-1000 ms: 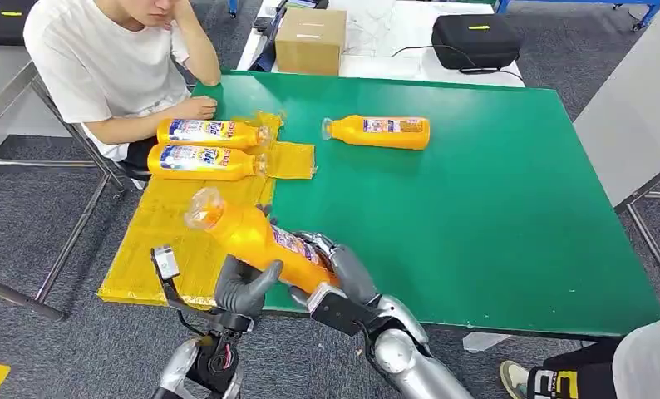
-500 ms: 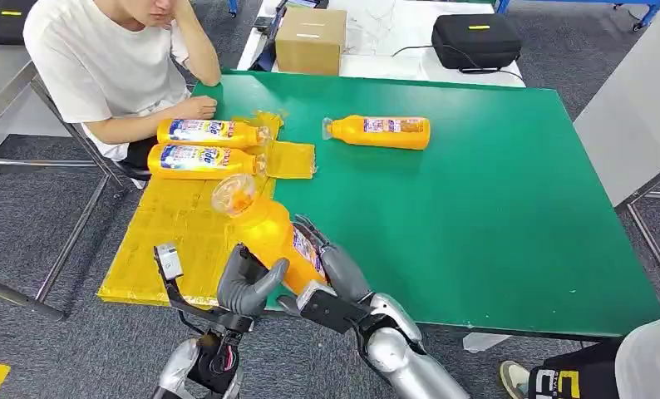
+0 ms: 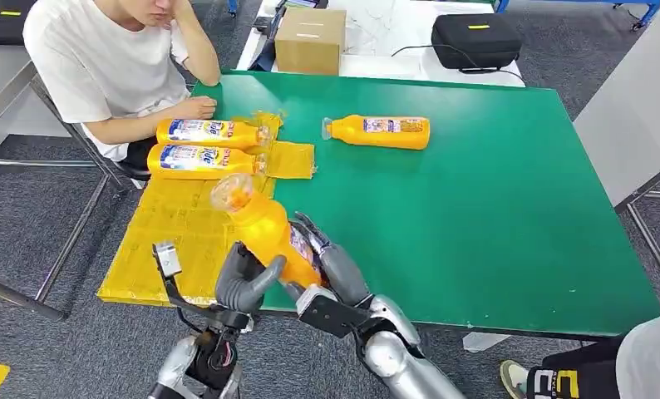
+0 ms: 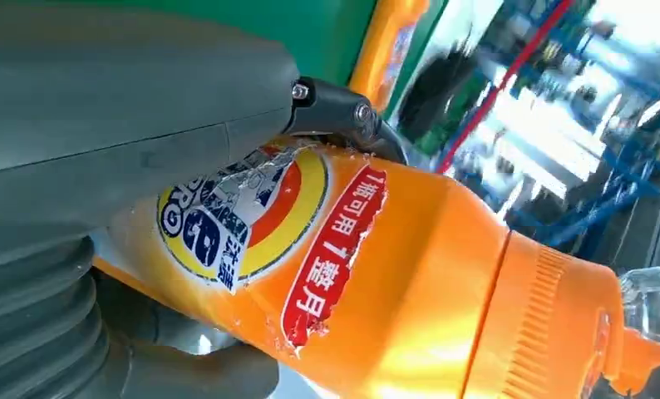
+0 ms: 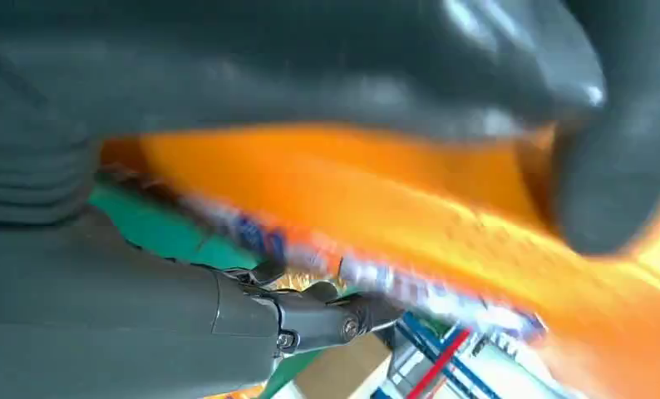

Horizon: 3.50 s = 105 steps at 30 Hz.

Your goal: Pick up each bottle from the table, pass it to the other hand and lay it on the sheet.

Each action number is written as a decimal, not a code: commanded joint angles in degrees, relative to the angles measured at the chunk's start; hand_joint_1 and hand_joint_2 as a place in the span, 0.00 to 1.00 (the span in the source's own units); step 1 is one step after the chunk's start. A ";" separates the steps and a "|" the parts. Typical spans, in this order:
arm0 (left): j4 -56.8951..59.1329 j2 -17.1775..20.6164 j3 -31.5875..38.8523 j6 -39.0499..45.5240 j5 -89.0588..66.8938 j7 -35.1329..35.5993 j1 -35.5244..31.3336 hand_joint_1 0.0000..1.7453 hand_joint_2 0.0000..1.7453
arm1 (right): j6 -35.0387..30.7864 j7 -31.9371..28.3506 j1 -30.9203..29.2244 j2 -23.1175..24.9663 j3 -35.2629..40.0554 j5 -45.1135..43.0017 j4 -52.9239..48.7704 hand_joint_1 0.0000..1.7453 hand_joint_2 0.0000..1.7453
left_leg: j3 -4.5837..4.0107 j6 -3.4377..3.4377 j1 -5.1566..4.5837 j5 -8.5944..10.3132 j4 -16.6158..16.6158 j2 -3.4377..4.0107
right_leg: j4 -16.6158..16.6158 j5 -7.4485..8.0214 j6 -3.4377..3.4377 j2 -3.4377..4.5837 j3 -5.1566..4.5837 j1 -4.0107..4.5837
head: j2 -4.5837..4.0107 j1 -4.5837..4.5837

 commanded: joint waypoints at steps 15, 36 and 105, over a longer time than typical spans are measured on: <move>4.42 7.98 6.45 4.88 -18.39 -3.78 -10.44 1.00 1.00 | -20.50 -13.87 9.20 3.88 -16.15 -15.75 -21.92 0.00 0.00 | 0.12 -0.15 0.06 -0.02 0.01 -0.15 | 0.03 -0.11 -0.13 -0.13 0.16 0.06 | 0.00 0.00; 21.85 12.96 1.95 26.09 -60.17 -1.08 -21.87 1.00 1.00 | -18.17 -14.17 9.85 3.91 -16.63 -17.52 -23.29 0.00 0.00 | 0.02 -0.15 0.05 0.10 -0.01 -0.04 | 0.05 -0.02 -0.07 -0.03 0.02 0.03 | 0.00 0.00; -11.35 1.44 20.84 6.88 -14.75 -10.71 -6.96 0.00 1.00 | -16.27 6.34 -0.13 -7.01 -7.75 23.23 11.06 0.00 1.00 | 0.25 -0.14 0.12 0.01 -0.06 0.10 | -0.11 0.02 -0.08 0.18 0.29 0.10 | 0.00 0.00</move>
